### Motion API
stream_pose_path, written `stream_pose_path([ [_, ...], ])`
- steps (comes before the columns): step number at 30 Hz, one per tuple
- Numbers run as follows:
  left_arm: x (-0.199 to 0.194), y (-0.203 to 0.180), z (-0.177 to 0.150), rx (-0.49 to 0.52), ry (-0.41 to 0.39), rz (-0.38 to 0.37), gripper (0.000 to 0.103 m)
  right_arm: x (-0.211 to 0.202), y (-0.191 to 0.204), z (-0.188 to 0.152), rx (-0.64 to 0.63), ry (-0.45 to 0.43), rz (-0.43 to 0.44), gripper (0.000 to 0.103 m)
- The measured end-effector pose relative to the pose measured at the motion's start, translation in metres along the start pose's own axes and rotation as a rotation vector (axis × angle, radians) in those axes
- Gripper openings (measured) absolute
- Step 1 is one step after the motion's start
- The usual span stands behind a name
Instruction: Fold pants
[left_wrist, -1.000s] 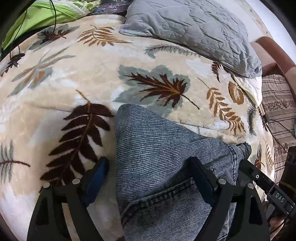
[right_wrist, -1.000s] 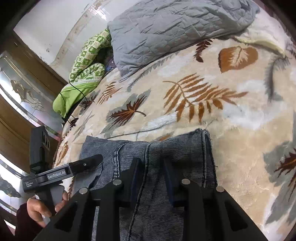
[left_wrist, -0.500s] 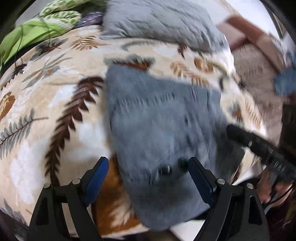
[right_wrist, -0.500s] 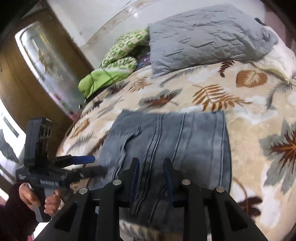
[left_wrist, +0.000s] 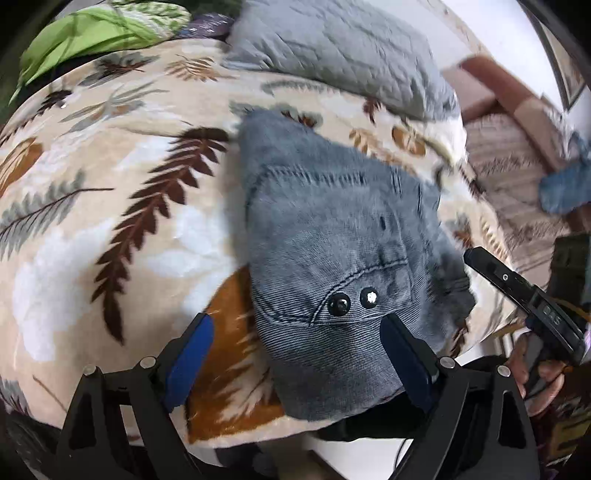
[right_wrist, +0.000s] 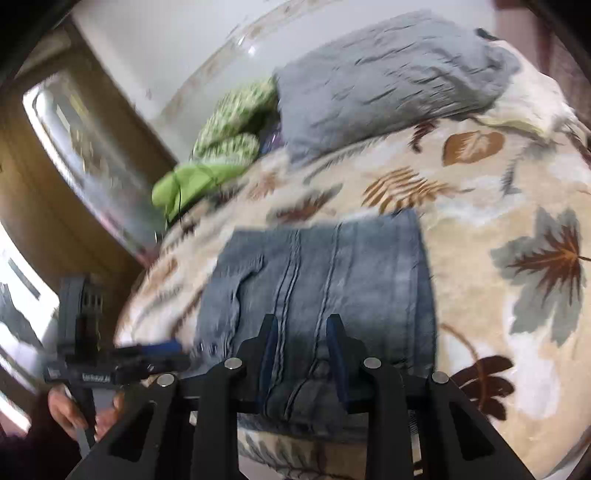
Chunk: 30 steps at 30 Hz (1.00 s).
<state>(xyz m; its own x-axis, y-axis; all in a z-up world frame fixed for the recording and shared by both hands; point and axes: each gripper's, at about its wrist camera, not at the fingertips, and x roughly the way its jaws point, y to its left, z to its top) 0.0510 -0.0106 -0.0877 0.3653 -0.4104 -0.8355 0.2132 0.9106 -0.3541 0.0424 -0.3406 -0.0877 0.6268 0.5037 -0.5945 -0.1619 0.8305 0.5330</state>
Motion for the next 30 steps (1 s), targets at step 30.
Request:
stream_pose_path([
  [30, -0.049, -0.041, -0.001, 0.157, -0.233, 0.346, 0.092, -0.012, -0.009, 0.008, 0.058, -0.058, -0.020, 0.065],
])
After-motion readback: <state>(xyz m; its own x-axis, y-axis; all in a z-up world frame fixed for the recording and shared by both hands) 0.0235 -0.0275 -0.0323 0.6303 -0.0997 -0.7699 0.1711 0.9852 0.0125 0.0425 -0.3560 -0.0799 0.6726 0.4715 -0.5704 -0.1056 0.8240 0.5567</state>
